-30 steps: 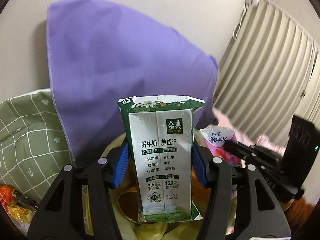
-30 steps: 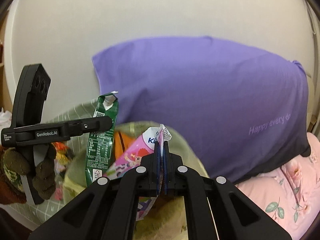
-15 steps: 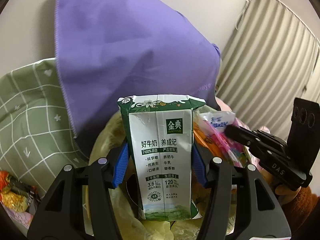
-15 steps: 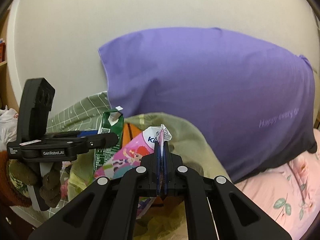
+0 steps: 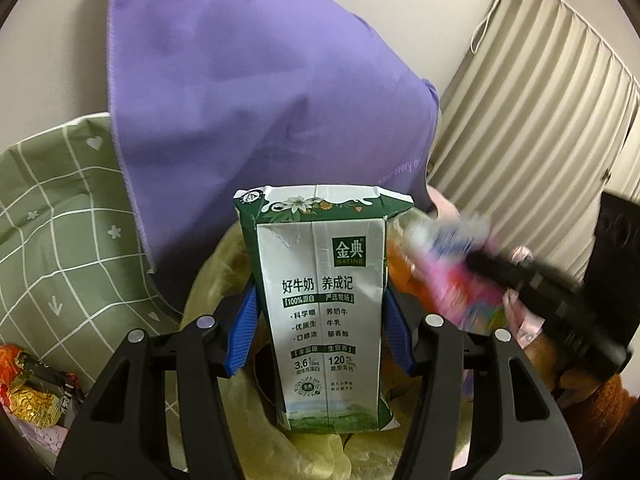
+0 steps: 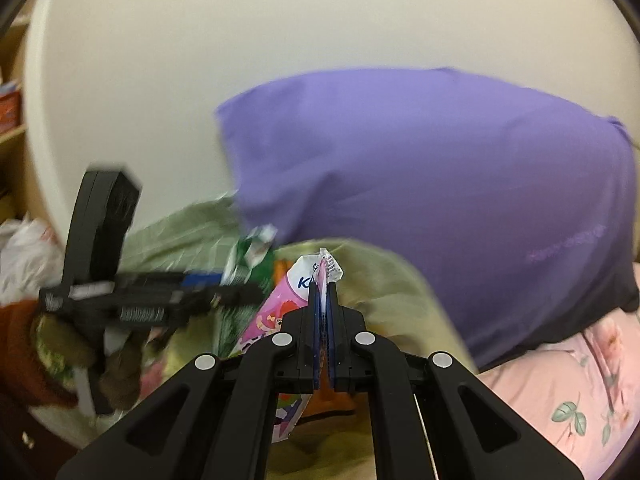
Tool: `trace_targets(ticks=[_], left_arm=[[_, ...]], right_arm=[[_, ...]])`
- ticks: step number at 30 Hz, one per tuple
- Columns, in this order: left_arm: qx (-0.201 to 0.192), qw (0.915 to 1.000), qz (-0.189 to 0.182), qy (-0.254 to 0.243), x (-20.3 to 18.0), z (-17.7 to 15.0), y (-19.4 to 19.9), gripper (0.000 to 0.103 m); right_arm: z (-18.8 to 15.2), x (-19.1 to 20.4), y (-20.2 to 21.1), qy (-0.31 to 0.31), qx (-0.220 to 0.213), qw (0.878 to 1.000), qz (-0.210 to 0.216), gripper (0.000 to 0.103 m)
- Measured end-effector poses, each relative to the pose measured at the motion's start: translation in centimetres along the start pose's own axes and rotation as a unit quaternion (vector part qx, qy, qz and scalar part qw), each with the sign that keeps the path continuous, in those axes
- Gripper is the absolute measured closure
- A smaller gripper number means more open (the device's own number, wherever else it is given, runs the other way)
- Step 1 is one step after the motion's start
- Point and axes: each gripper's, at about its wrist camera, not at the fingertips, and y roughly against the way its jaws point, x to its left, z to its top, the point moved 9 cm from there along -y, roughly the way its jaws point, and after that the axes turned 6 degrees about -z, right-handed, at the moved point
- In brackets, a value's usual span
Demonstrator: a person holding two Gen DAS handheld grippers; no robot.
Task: Collect trash
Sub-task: 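Carry the carton and pink wrapper over the yellow bag and release both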
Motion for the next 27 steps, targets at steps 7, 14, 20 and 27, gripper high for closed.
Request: trace_targets(ticks=[7,14,20,27], left_arm=[[0.002,1.0,-0.003,0.009,0.6,-0.3,0.9,0.051],[0.012,0.9999,0.0,0.001,0.1,-1.0,0.5,0.051],[0.038,0.9992,-0.009,-0.005,-0.7,-0.9,-0.8,0.05],[0.028,0.9991,-0.032,0.002,-1.7,0.3,0.3,0.036]], right_arm=[[-3.2,0.7,-3.8,0.032,0.087,0.995,-0.028,0.099],[-1.7,-0.9,-1.4,0.008,0.044,0.997,-0.062,0.099],[-1.4,-1.7,-0.6,-0.013,0.038,0.996,-0.084,0.097],[-1.1,-2.5,0.9,-0.039,0.022,0.994,-0.1,0.082]])
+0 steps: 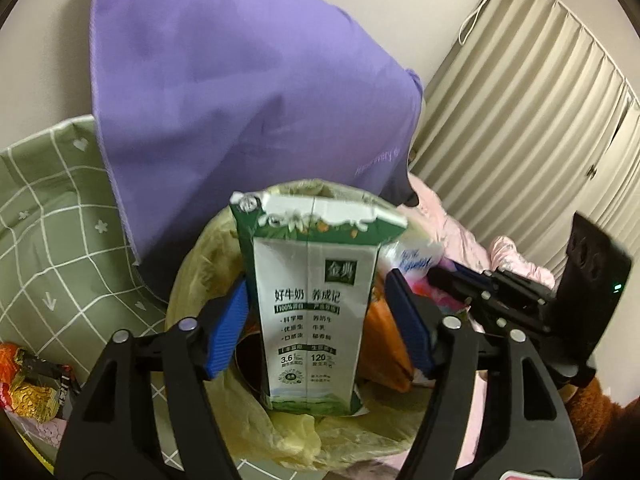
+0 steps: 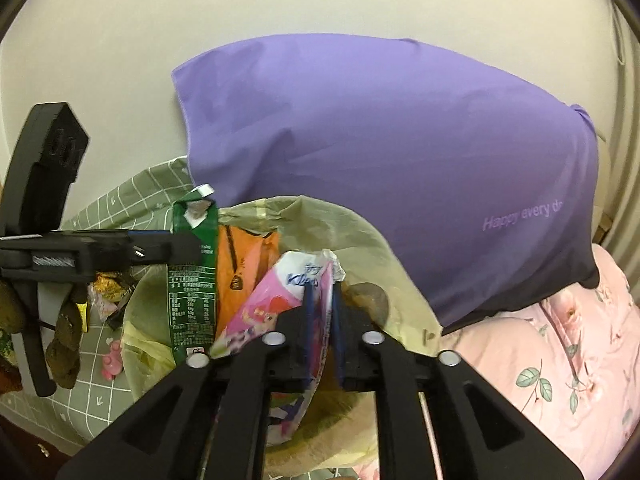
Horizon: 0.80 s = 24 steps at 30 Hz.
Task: Collect trash
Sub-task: 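Carry the carton and pink wrapper over the yellow bag and release both, then move both open tools back toward the remaining wrappers on the table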
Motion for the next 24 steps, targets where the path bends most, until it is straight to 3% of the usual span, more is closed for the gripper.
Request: trace_targets(ticks=[1,3,11,15,17,24], left_arm=[[-0.004,1.0,0.0,0.003,-0.1,0.2,0.5,0.034],[-0.014,0.9999,0.0,0.01,-0.1,0.5,1.8,0.032],[-0.062,0.9948,0.076,0.027,3.1,-1.1,9.8,0.032],[-0.076,0.9859,0.149,0.0,6.6,-3.3,14.6,0.032],[-0.07,0.981,0.181,0.001,8.9,-5.1,17.0,0.032],[-0.076,0.9629,0.246,0.08,17.7,-11.7,25.2,0.032]], right_arm=[[0.1,-0.1,0.2,-0.005,-0.003,1.0,0.0,0.074],[0.3,-0.3,0.7,-0.014,-0.011,1.0,-0.001,0.067],[1.3,2.0,3.3,-0.022,-0.041,0.999,0.008,0.067],[1.9,4.7,4.3,-0.039,-0.058,0.997,0.045,0.053],[2.1,6.6,4.5,-0.04,-0.061,0.995,0.069,0.052],[0.7,14.1,4.1,0.026,-0.035,0.994,0.1,0.052]])
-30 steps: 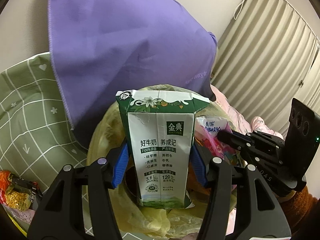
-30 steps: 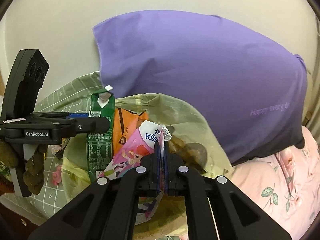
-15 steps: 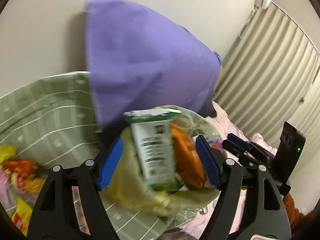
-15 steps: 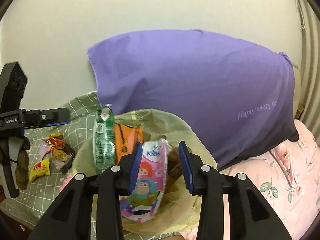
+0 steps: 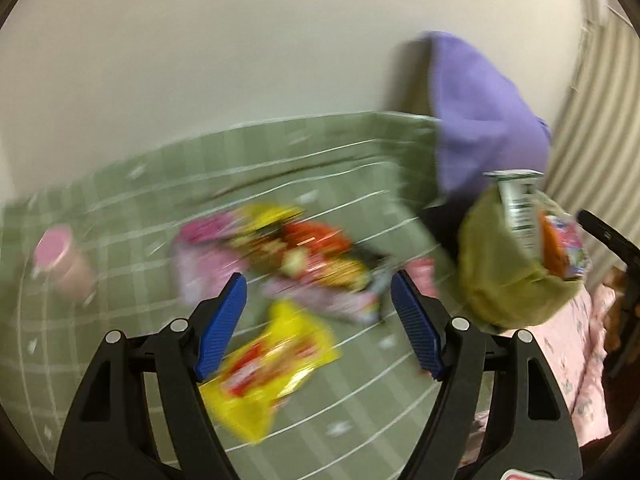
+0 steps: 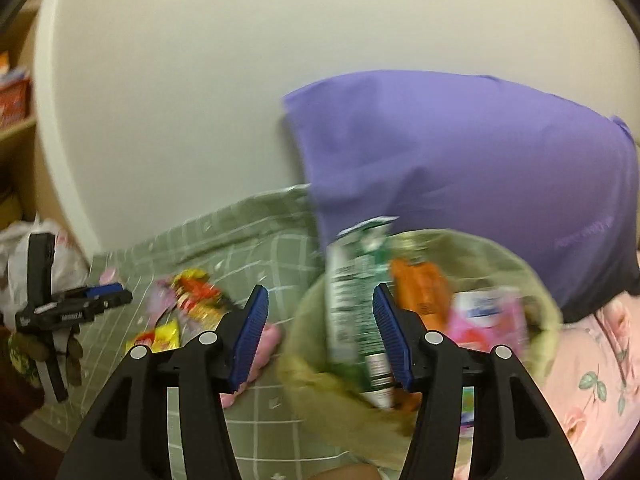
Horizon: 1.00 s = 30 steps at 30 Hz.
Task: Collect trash
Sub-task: 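Move both open tools back toward the remaining wrappers on the table, then grasp the pink plastic spoon with the left tool while the right tool grasps the pink-and-yellow wrapper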
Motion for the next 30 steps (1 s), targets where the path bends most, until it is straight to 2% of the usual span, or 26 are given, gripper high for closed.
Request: trace_targets(ticks=[2,4,8,11,16,21,24,27,30], left_arm=[[0.014,0.9993,-0.003,0.035,2.6,-1.3,0.0,0.024],[0.036,0.9972,-0.005,0.066,4.6,-3.1,-0.5,0.024],[0.058,0.9958,0.008,0.071,5.6,-5.8,-1.6,0.024],[0.061,0.9958,0.006,0.068,5.3,-6.4,-1.9,0.024],[0.048,0.9968,0.012,0.063,5.8,-4.6,-2.9,0.025],[0.025,0.9967,0.032,0.07,7.4,-1.5,-4.0,0.033],[0.033,0.998,0.02,0.049,6.8,-0.5,-5.3,0.038],[0.052,0.9975,0.046,0.014,6.6,0.0,-7.3,0.044],[0.071,0.9951,0.064,0.023,7.7,0.1,-9.4,0.047]], right_arm=[[-0.5,1.8,-0.5,0.009,0.008,1.0,0.009,0.052],[-1.1,3.3,-1.1,0.008,0.016,1.0,0.024,0.052],[-2.5,6.5,-2.8,0.02,0.044,0.998,0.042,0.052],[-3.2,8.1,-3.4,0.035,0.052,0.997,0.048,0.052],[-4.4,9.5,-4.5,0.047,0.068,0.996,0.044,0.052],[-5.4,10.0,-5.1,0.056,0.083,0.994,0.034,0.052],[-6.2,9.5,-5.7,0.049,0.096,0.994,0.029,0.052],[-6.8,8.7,-6.3,0.037,0.111,0.993,0.027,0.052],[-7.0,8.1,-7.0,0.03,0.118,0.992,0.019,0.052]])
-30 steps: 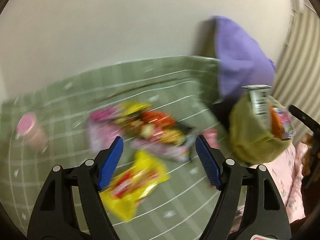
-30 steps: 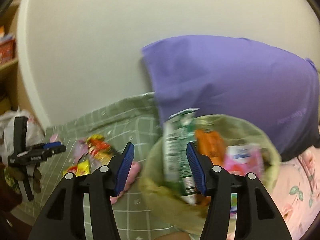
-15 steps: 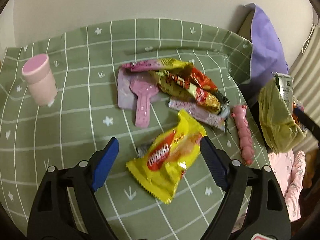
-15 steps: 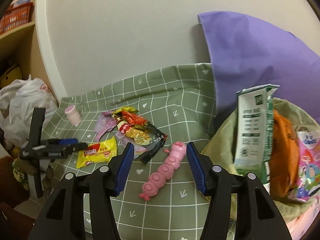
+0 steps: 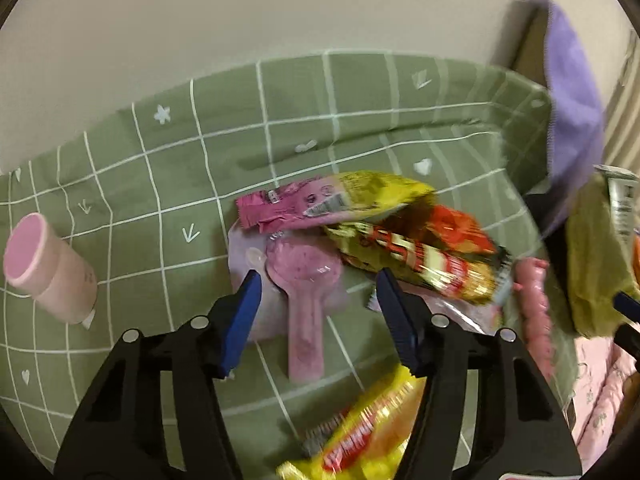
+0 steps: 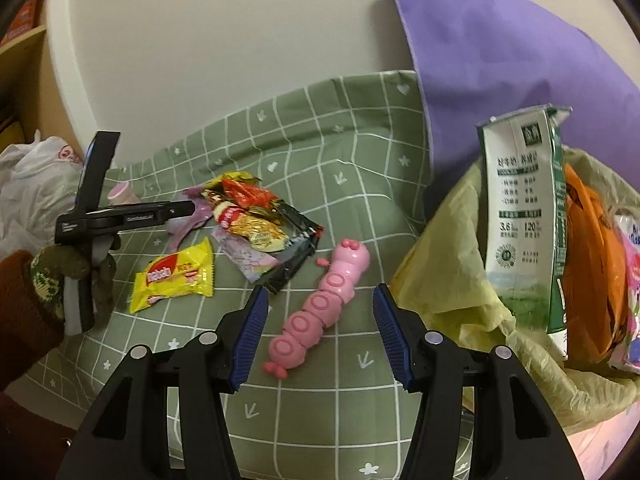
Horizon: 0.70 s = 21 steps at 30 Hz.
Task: Collect trash
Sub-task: 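Grasp the pink plastic spoon with the left tool while the right tool grasps the pink-and-yellow wrapper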
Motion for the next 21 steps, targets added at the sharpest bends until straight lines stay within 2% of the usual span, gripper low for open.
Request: trace_targets(ticks=[2,6,7,16,21], left_arm=[[0.01,0.9999,0.006,0.011,0.7,0.2,-1.2,0.055],[0.031,0.9984,-0.015,0.045,1.4,0.3,-2.3,0.057],[0.029,0.998,-0.021,0.051,1.4,0.4,-2.2,0.064],[-0.009,0.9941,-0.044,0.099,2.7,-0.8,5.5,0.063],[-0.026,0.9913,-0.034,0.124,4.0,-2.3,9.1,0.062]], right_arm=[[0.0,-0.2,-0.4,-0.002,0.002,1.0,-0.004,0.052],[0.5,0.3,-1.5,0.004,0.009,1.0,-0.003,0.052],[0.6,0.6,-1.8,0.007,0.009,1.0,-0.001,0.052],[4.7,5.0,-6.1,0.061,0.007,0.996,0.057,0.052],[8.4,10.3,-8.4,0.101,-0.009,0.99,0.101,0.052]])
